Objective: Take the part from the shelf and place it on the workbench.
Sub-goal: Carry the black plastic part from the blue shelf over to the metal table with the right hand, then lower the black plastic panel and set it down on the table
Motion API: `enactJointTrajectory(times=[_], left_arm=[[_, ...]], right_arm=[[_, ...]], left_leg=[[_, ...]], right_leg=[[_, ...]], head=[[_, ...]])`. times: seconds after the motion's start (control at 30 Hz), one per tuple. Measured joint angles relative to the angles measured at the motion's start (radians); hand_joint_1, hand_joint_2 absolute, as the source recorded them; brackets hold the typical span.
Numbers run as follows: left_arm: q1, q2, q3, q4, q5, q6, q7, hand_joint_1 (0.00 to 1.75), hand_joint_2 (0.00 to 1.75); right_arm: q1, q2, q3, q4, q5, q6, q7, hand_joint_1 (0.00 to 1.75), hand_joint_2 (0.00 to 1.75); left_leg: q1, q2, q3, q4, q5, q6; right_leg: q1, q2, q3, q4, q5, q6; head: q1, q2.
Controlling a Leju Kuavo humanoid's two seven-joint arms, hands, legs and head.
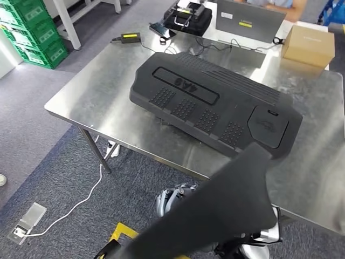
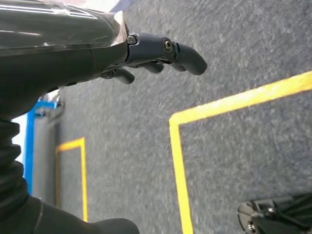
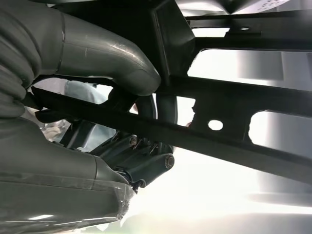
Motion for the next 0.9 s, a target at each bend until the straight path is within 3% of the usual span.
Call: enactJointTrajectory(times=[0.07, 0.13, 0.2, 0.27, 0.3, 0.33, 0.4, 0.43, 0.5, 0.6, 0.77, 0.83, 0.87, 0.9], left_arm=[[-0.002, 0.002, 0.0, 0.0, -0.001, -0.001, -0.001, 0.0, 1.75], [-0.004, 0.003, 0.001, 0.0, -0.002, -0.003, -0.002, 0.0, 1.75], [-0.003, 0.004, 0.001, 0.0, -0.003, -0.004, -0.004, 0.0, 1.75], [0.001, 0.004, 0.001, 0.0, -0.003, -0.005, -0.005, 0.0, 1.75], [0.001, 0.005, 0.001, 0.0, -0.004, -0.005, -0.005, 0.0, 1.75], [0.001, 0.005, 0.001, 0.0, -0.004, -0.005, -0.005, 0.0, 1.75], [-0.001, 0.004, 0.001, 0.0, -0.004, -0.005, -0.005, 0.0, 1.75], [-0.002, 0.004, 0.001, 0.0, -0.005, -0.005, -0.005, 0.0, 1.75], [-0.005, 0.003, 0.001, 0.0, -0.005, -0.004, -0.005, 0.0, 1.75], [-0.009, 0.002, 0.001, 0.0, -0.01, -0.005, -0.005, 0.0, 1.75], [-0.009, 0.002, 0.001, 0.0, -0.014, -0.004, -0.006, 0.0, 1.75], [-0.004, 0.003, 0.001, 0.0, -0.015, -0.004, -0.006, 0.0, 1.75], [-0.001, 0.003, 0.001, 0.0, -0.016, -0.004, -0.006, 0.0, 1.75], [0.002, 0.003, 0.002, 0.0, -0.016, -0.004, -0.006, 0.0, 1.75]], right_arm=[[0.002, -0.001, 0.0, 0.0, 0.0, 0.0, 0.0, 1.75, 1.75], [0.0, -0.002, 0.0, -0.001, -0.001, 0.0, 0.0, 1.75, 1.75], [-0.002, -0.003, 0.0, -0.001, -0.001, 0.0, -0.001, 1.75, 1.75], [-0.002, -0.004, 0.0, 0.0, -0.001, 0.0, -0.001, 1.75, 1.75], [-0.001, -0.005, 0.0, 0.0, -0.001, 0.0, -0.001, 1.75, 1.75], [-0.001, -0.006, 0.0, 0.0, -0.001, 0.0, -0.001, 1.75, 1.75], [-0.002, -0.006, 0.0, 0.0, -0.001, 0.0, -0.001, 1.75, 1.75], [-0.003, -0.006, 0.0, 0.0, -0.001, -0.002, -0.001, 1.75, 1.75], [-0.002, -0.007, 0.0, 0.0, 0.001, -0.013, 0.0, 1.75, 1.75], [-0.001, -0.007, -0.002, -0.001, 0.003, -0.03, 0.0, 1.75, 1.75], [0.0, -0.006, -0.003, -0.002, 0.003, -0.035, 0.0, 1.75, 1.75], [0.002, -0.005, -0.004, -0.001, 0.003, -0.041, 0.001, 1.75, 1.75], [0.002, -0.005, -0.005, 0.0, 0.004, -0.046, 0.001, 1.75, 1.75], [0.004, -0.005, -0.005, 0.001, 0.006, -0.05, 0.001, 1.75, 1.75]], left_leg=[[-0.001, 0.014, 0.005, -0.007, -0.001, 0.009], [0.002, 0.033, 0.012, -0.012, -0.001, 0.02], [0.002, 0.055, 0.019, -0.014, -0.006, 0.028], [0.002, 0.081, 0.023, -0.014, -0.012, 0.03], [0.001, 0.092, 0.025, -0.014, -0.014, 0.029], [0.001, 0.102, 0.029, -0.014, -0.018, 0.028], [-0.001, 0.115, 0.041, -0.015, -0.026, 0.023], [-0.002, 0.12, 0.046, -0.017, -0.029, 0.02], [-0.002, 0.127, 0.051, -0.021, -0.033, 0.009], [-0.002, 0.134, 0.063, -0.032, -0.033, -0.007], [-0.001, 0.127, 0.065, -0.025, -0.044, -0.011], [-0.002, 0.1, -0.014, 0.131, -0.111, -0.013], [-0.004, 0.088, -0.053, 0.198, -0.13, -0.013], [-0.005, 0.082, -0.08, 0.235, -0.128, -0.014]], right_leg=[[-0.004, 0.006, -0.003, -0.001, -0.001, 0.012], [-0.002, -0.038, -0.019, 0.034, -0.024, 0.025], [-0.003, -0.093, -0.072, 0.143, -0.076, 0.038], [-0.008, -0.108, -0.137, 0.254, -0.108, 0.045], [-0.01, -0.111, -0.148, 0.267, -0.099, 0.046], [-0.01, -0.114, -0.137, 0.238, -0.072, 0.044], [-0.005, -0.126, -0.073, 0.105, -0.003, 0.033], [-0.001, -0.132, -0.044, 0.048, 0.018, 0.024], [0.008, -0.136, -0.02, -0.001, 0.024, 0.011], [0.012, -0.129, -0.016, -0.011, 0.023, 0.001], [0.006, -0.127, -0.003, -0.027, 0.027, -0.005], [0.001, -0.119, 0.009, -0.036, 0.027, -0.014], [0.003, -0.113, 0.013, -0.038, 0.024, -0.017], [0.003, -0.105, 0.016, -0.036, 0.02, -0.018]], head=[[0.0, 0.0], [0.003, 0.0], [0.007, 0.0], [0.007, 0.0], [0.007, 0.0], [0.007, 0.0], [0.006, 0.0], [0.006, 0.0], [0.005, 0.0], [0.006, 0.0], [0.005, 0.0], [0.002, 0.0], [0.001, 0.0], [0.0, 0.0]])
